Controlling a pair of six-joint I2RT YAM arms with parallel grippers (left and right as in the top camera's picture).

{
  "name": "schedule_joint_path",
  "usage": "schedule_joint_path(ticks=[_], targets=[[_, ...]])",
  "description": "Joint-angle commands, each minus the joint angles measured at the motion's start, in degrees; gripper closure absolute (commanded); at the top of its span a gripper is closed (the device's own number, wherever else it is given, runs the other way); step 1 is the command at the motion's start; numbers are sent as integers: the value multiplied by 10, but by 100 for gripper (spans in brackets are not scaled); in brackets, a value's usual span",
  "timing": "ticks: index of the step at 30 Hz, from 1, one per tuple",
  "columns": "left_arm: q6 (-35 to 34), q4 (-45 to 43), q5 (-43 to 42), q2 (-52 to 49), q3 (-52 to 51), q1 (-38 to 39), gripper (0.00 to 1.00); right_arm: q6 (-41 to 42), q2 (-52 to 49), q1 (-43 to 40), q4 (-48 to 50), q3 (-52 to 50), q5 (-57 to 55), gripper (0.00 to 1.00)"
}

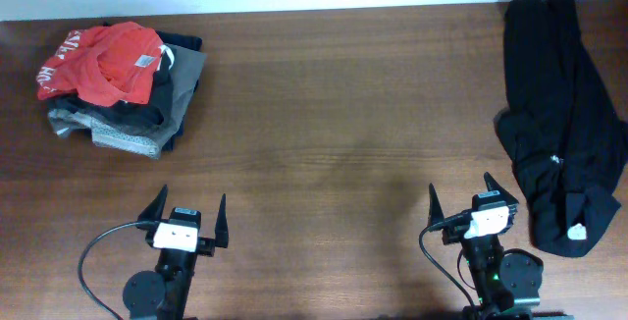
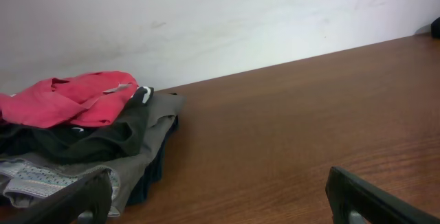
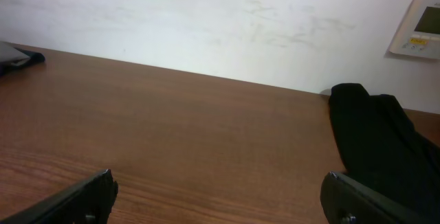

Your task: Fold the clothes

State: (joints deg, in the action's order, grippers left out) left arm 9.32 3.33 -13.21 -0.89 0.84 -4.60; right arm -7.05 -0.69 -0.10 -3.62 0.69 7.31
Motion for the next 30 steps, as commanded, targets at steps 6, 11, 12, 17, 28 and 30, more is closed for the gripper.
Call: schedule_joint_path(ticks=[6, 11, 12, 17, 28, 30], targets=[[-7, 2, 6, 5, -3, 2, 1, 5, 5, 4, -2, -4, -4, 1], [-7, 2, 6, 5, -3, 2, 1, 4, 5, 4, -2, -4, -3, 1], [-7, 2, 6, 5, -3, 2, 1, 4, 5, 4, -2, -4, -3, 1], [-8, 0, 5, 5, -3, 2, 1, 5, 5, 4, 0, -4, -2, 1], [-32, -3, -87, 5, -3, 2, 1, 5, 5, 4, 31, -4, 75, 1], [-68, -3, -87, 5, -3, 2, 1, 5, 5, 4, 35, -4, 75, 1]])
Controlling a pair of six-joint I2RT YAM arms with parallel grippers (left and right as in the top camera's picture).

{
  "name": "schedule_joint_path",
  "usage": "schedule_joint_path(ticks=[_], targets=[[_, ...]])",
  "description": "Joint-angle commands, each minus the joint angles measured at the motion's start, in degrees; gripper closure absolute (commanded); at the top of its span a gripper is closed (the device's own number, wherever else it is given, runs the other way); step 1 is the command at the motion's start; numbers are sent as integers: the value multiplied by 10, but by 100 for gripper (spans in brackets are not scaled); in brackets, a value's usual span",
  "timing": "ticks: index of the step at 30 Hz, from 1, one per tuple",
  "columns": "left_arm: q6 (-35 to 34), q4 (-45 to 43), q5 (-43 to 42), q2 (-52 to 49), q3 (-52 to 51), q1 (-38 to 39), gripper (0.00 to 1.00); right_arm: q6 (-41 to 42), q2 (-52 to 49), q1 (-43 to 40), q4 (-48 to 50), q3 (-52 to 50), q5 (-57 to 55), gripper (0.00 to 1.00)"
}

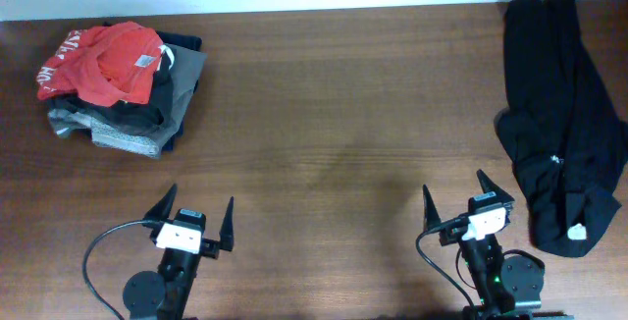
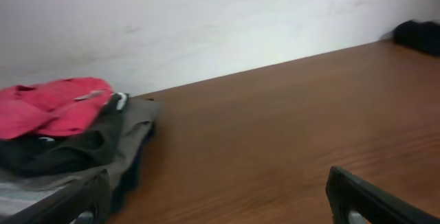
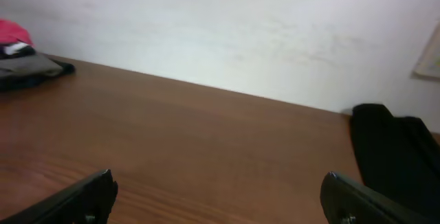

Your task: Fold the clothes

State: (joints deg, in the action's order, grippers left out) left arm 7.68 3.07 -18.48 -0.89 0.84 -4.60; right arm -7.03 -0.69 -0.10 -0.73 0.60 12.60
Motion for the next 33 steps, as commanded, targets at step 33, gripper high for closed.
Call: schedule_joint_path(ticks=[33], targets=[[-96, 70, -26, -406, 269, 2, 1, 58, -160, 4, 16, 116, 22, 1]])
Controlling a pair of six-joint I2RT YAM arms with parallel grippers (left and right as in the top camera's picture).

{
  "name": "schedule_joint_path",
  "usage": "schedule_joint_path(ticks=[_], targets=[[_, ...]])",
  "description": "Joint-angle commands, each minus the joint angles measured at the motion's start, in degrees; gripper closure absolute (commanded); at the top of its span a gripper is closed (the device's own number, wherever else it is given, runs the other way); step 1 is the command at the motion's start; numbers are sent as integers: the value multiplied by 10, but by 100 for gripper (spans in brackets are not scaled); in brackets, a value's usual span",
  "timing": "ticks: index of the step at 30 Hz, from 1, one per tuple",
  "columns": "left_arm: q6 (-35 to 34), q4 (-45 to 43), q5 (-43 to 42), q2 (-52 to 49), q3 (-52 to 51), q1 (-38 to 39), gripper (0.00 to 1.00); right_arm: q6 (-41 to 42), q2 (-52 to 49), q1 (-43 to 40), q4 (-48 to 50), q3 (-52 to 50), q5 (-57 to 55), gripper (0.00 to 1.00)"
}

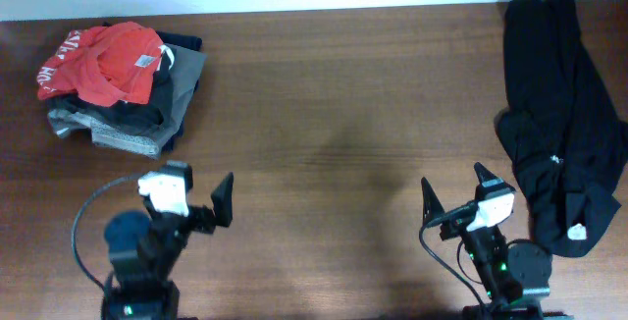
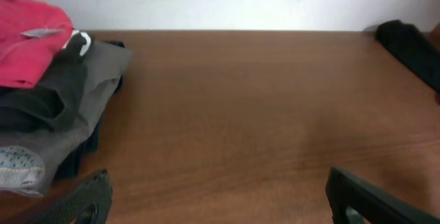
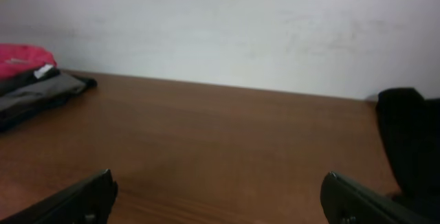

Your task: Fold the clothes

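Note:
A pile of clothes (image 1: 116, 84) lies at the back left, a red shirt (image 1: 103, 57) on top of black and grey pieces. It shows in the left wrist view as the pile (image 2: 48, 93) and in the right wrist view as the pile (image 3: 34, 86). A black garment (image 1: 559, 114) lies spread along the right edge, also visible as the black garment (image 3: 409, 141). My left gripper (image 1: 192, 202) is open over bare wood near the front left, empty (image 2: 220, 196). My right gripper (image 1: 456, 187) is open near the front right, just left of the black garment, empty (image 3: 218, 196).
The brown wooden table (image 1: 334, 114) ends at a white wall (image 3: 220, 25) at the back. A white tag (image 1: 577, 230) shows on the black garment's near end. Black cables loop beside both arm bases at the front edge.
My left arm has risen and turned further right, its camera now tilted down at the table beside the pile. My right gripper has turned a little further left. Both stay open and empty.
Both grippers stood open at the front edge facing the back wall. Then the left had swung slightly right and the right slightly left. Now both point more toward the table's middle, the left raised higher. The clothes have not moved.

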State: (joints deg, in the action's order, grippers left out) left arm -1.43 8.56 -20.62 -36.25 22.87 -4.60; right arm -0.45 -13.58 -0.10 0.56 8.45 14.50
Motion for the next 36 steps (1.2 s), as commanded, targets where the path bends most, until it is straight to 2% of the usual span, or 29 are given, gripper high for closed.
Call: schedule_joint_path(ticks=[1, 6, 11, 19, 24, 29, 36], targets=[[-5, 28, -4, -79, 70, 2, 1, -8, -52, 4, 3, 52, 3, 1], [-3, 75, -7, -190, 163, 2, 1, -11, -163, 4, -20, 129, 3, 2], [25, 123, -13, -273, 258, 2, 1, -54, -298, 4, -93, 233, 0, 1], [63, 247, -10, -358, 408, 2, 1, -52, -546, 4, -301, 476, 3, 1], [82, 277, -13, -399, 459, 12, 1, -51, -659, 4, -405, 616, 31, 1], [119, 284, -12, -444, 498, 50, 1, -51, -713, 4, -447, 705, 81, 1], [118, 366, -1, -553, 617, 111, 1, -50, -716, 3, -465, 724, 114, 1]])
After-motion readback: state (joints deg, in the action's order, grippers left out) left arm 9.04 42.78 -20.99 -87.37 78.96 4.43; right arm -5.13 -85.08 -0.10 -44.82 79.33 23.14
